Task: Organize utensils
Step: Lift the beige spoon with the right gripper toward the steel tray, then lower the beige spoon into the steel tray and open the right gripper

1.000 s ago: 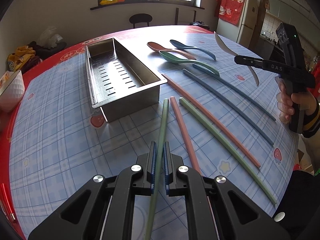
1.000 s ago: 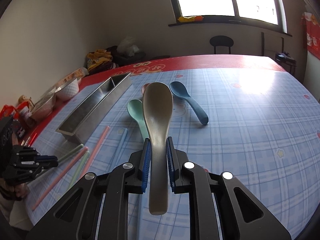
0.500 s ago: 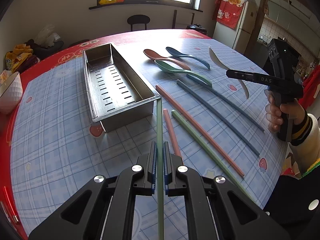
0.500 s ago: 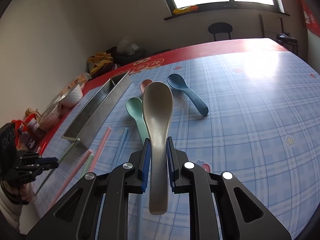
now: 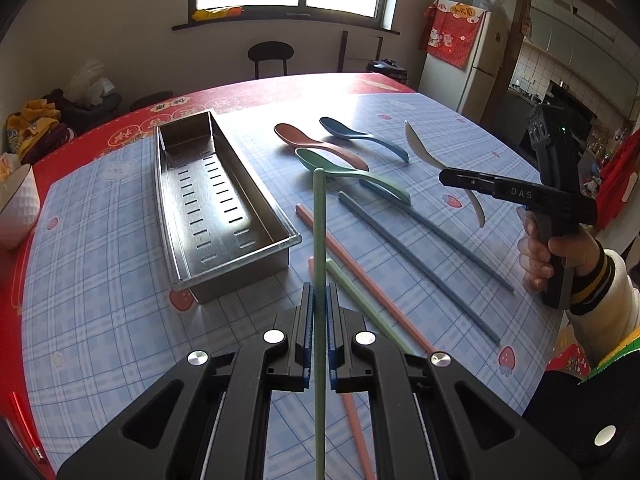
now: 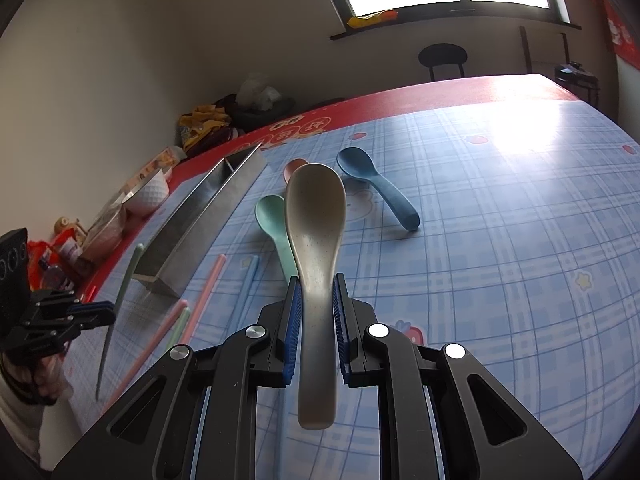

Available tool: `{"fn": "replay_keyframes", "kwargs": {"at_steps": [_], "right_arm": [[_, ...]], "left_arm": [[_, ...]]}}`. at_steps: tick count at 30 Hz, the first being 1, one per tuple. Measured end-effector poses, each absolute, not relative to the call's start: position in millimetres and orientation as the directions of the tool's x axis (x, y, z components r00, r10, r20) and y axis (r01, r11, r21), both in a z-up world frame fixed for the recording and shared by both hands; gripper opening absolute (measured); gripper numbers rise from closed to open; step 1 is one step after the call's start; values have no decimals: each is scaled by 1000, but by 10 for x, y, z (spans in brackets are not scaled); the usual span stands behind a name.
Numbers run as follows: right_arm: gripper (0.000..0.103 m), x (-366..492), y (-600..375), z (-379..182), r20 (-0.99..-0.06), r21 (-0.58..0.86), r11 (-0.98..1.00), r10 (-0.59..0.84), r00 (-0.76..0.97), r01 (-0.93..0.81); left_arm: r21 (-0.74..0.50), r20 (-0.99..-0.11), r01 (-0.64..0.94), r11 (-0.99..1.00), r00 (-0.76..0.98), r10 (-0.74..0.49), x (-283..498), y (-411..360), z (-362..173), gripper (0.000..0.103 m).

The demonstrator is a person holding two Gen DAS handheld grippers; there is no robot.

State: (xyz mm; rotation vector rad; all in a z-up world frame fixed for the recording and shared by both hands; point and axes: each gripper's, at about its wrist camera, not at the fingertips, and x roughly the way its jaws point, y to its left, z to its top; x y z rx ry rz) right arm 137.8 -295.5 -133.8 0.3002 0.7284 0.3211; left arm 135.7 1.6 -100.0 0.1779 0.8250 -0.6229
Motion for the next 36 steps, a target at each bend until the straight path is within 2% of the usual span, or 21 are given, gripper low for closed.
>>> {"fn": "replay_keyframes", "kwargs": {"at_steps": [13,26,30,34,36], "right_arm": [[16,1380,-2957,-1348,-602,380,907,389,697,-179],[16,1385,-2946,-1369,-606,382,907,390,693,-177],[16,1397,-2935,-1381,-609,381,908,389,691,-175],[16,1404,-2946,-1391,-608,385,907,389,692,-171],[16,1405,-2961,-1395,-609,387,906,389,691,-168]], "left_arm": [[-167,-708,489,856,545,-449,1648,186,-1007,6],[-250,-635,401,881,619,-462,2301,256,-432,6],[-269,-660,319,909,626,-416,2733,191,-436,6],[-290,-724,222,931,585,-365,3126,122,-644,6],[-262,-754,197,945,569,-328,3230,71,-774,6]]}}
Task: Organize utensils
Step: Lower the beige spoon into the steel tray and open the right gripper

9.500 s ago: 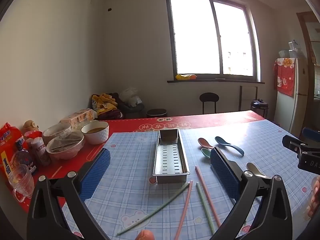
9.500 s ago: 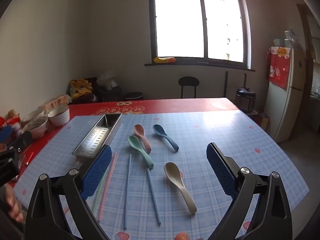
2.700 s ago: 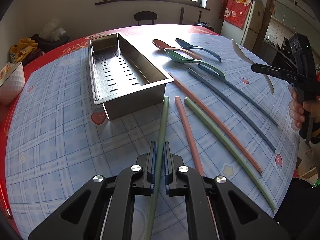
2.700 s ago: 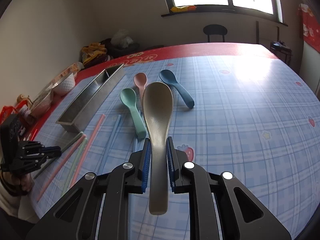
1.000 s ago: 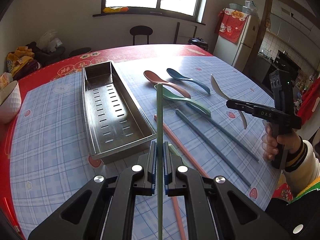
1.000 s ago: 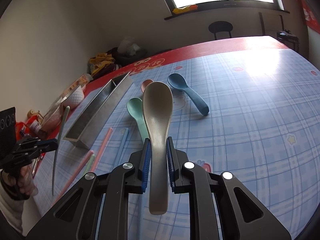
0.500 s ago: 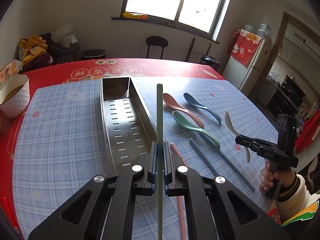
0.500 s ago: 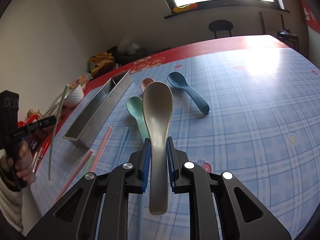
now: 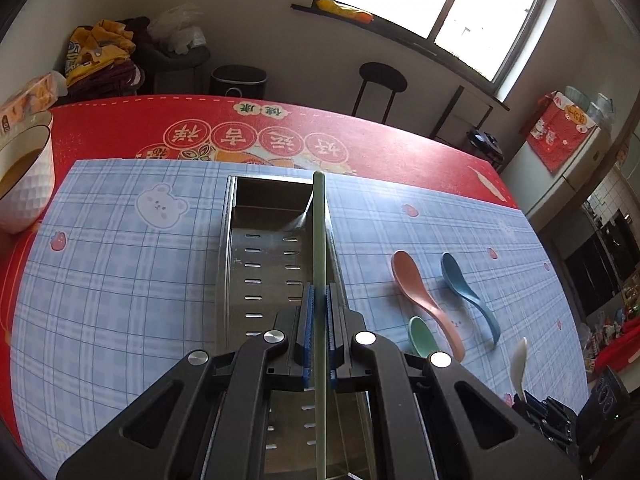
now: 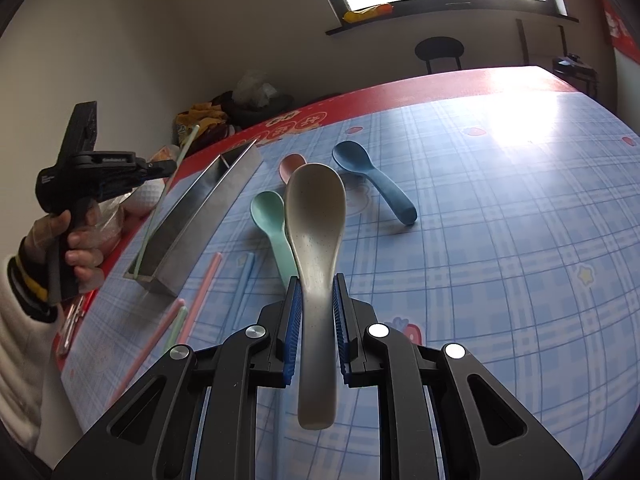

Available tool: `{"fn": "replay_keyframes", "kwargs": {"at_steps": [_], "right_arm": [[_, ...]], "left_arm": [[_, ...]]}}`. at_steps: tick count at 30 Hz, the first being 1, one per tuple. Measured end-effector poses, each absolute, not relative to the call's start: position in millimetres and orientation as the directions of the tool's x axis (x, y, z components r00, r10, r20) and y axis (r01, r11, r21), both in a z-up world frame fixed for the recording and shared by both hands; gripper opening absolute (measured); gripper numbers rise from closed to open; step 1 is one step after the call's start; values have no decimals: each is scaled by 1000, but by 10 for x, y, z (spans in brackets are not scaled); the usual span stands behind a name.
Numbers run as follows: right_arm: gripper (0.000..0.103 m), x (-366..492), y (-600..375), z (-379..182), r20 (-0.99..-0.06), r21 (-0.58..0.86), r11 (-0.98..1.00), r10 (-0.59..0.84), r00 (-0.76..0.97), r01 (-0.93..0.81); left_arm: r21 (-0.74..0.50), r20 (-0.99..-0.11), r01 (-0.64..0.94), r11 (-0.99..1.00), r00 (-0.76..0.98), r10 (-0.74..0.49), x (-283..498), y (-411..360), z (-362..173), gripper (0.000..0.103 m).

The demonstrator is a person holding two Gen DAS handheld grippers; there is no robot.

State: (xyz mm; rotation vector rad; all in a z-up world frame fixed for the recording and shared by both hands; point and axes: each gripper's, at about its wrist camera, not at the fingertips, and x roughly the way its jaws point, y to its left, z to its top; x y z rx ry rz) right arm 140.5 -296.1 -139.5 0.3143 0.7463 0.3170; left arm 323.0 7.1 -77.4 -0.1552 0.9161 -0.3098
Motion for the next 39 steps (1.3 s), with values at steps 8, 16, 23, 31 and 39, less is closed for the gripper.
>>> {"fn": "replay_keyframes", "kwargs": {"at_steps": [8,16,23,31,39], "right_arm": [[16,1421,-2958,-1407,-616,385,907,389,685,-169],[16,1428,-2961,-1409,-616,385,908,384,688,-163],[16,1429,-2967,-1416,-616,386,908,384,688,-161],[16,1477,-2918,-1399,-647,369,915,380,661,-165],[16,1640,-2711,-1184,-661,338,915,396,637,-218]], "left_arm": [[-238,-811,151,959,512,-282,3449,-9,-1082,6],[-204,-840,195,959,468,-274,3476,-145,-1163,6],[-123,-793,240,963,560,-241,3182,-96,-926,16],[-3,-725,265,964,663,-184,2541,145,-834,46],[37,-670,204,978,731,-127,2072,565,-862,69]]}}
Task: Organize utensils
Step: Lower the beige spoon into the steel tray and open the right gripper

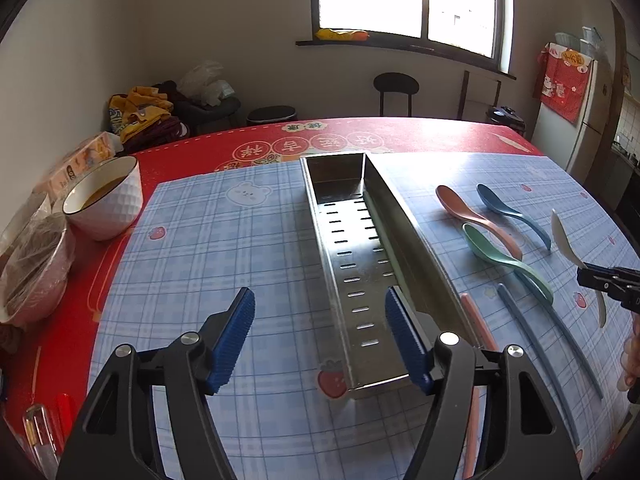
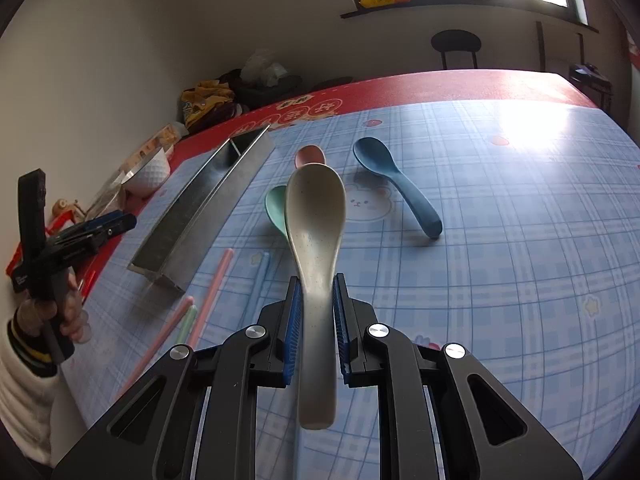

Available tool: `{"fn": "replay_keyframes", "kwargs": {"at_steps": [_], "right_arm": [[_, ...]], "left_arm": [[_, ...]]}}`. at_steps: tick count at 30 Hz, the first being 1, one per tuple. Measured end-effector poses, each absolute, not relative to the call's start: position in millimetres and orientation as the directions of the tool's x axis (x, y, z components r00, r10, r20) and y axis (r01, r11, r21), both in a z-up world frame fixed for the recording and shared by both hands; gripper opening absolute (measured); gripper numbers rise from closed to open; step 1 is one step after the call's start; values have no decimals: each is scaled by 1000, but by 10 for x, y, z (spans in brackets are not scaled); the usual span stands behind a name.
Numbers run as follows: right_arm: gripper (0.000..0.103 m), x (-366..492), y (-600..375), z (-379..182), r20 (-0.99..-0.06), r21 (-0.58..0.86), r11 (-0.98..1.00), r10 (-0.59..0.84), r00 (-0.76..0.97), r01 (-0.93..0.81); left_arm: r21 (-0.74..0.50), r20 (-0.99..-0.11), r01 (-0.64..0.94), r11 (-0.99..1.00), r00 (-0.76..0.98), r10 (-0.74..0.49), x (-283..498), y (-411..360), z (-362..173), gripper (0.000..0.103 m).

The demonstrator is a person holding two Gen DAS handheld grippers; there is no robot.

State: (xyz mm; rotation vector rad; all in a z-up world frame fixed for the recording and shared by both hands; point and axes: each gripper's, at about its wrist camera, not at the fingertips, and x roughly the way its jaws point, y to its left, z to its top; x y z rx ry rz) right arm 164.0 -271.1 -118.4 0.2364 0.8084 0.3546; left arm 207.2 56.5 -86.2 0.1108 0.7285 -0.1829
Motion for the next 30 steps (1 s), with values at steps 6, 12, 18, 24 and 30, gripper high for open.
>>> {"fn": "replay_keyframes", "kwargs": {"at_steps": [6,12,18,24,30], "right_arm": [[16,1813,-2475,-1070,-649,355,904,423,632,-239],[16,1994,-2212,-1103,-674,375,896,439,594,-237],[16,2145,-1977,-1097,-694,389,896,438,571,-214],[16,2360,-1764,-1020,-705,393,901,424,568,-186],[16,2699,-1460,-941,-725,386,907,411,553,-168]], "left_arm": [[11,-650,166,986,751,-119,1945,807,-892,84],[35,-612,126,991,787,-78,1866,919,-960,90],[40,-572,104,994,818,-62,1861,977,-998,93],[100,-551,81,992,834,-13,1925,935,-1038,94],[76,-554,71,995,832,-18,1984,1005,-1052,94]]}}
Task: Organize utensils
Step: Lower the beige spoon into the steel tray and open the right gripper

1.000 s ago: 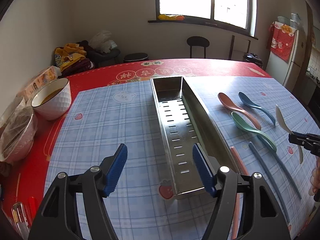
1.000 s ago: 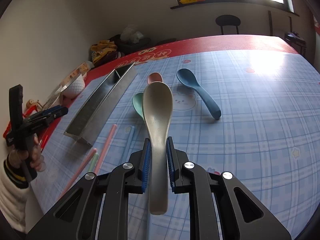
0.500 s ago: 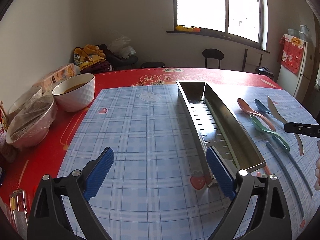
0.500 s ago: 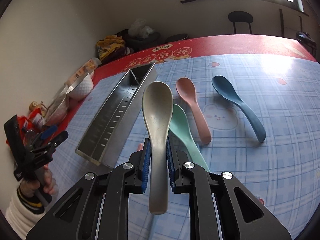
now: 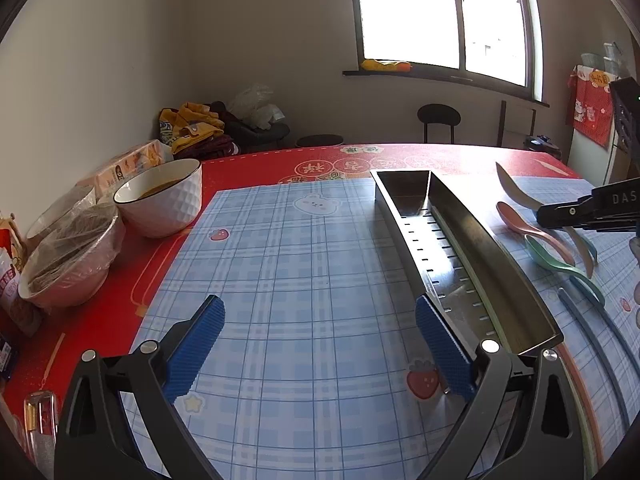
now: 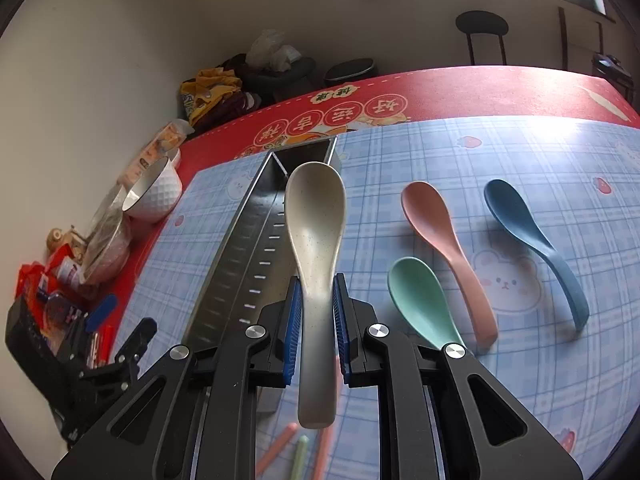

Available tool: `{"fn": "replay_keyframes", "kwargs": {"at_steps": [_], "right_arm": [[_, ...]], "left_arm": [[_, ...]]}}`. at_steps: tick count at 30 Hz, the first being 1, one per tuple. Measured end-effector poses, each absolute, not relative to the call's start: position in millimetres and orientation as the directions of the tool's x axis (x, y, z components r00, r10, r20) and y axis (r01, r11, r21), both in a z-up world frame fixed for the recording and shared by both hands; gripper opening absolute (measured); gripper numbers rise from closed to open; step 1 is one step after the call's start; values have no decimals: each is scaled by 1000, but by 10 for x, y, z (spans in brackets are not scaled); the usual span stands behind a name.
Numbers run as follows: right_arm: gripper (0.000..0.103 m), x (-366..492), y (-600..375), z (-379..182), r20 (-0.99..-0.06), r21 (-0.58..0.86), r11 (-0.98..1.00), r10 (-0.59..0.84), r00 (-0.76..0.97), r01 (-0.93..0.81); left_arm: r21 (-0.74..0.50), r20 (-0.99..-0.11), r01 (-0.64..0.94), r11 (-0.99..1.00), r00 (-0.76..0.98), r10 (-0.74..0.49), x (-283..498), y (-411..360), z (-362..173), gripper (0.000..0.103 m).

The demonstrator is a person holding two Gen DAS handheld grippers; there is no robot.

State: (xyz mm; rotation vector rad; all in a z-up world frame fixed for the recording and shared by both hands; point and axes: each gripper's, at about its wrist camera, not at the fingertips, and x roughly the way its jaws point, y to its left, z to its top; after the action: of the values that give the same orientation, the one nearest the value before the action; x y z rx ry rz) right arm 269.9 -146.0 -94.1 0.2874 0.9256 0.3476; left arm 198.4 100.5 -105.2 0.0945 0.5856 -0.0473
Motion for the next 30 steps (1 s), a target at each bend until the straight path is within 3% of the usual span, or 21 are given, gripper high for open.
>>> {"fn": "replay_keyframes", "kwargs": {"at_steps": [8,14,30], "right_arm": [[16,3249,-923,-911,-788,279,945,327,521,-172],[16,3526,-641,-1049,-833,201,966,256,490,-163],[18,3621,-576,-1147,-849,203,967,251,465,-152]], "left_arm": [[-47,-565,22,999,824,-45,2072,1257,-1060,94],[-60,-571,21,998,819,-52,2080,1260,-1076,94],[-82,-580,25,996,812,-68,2073,1272,-1094,94]]}}
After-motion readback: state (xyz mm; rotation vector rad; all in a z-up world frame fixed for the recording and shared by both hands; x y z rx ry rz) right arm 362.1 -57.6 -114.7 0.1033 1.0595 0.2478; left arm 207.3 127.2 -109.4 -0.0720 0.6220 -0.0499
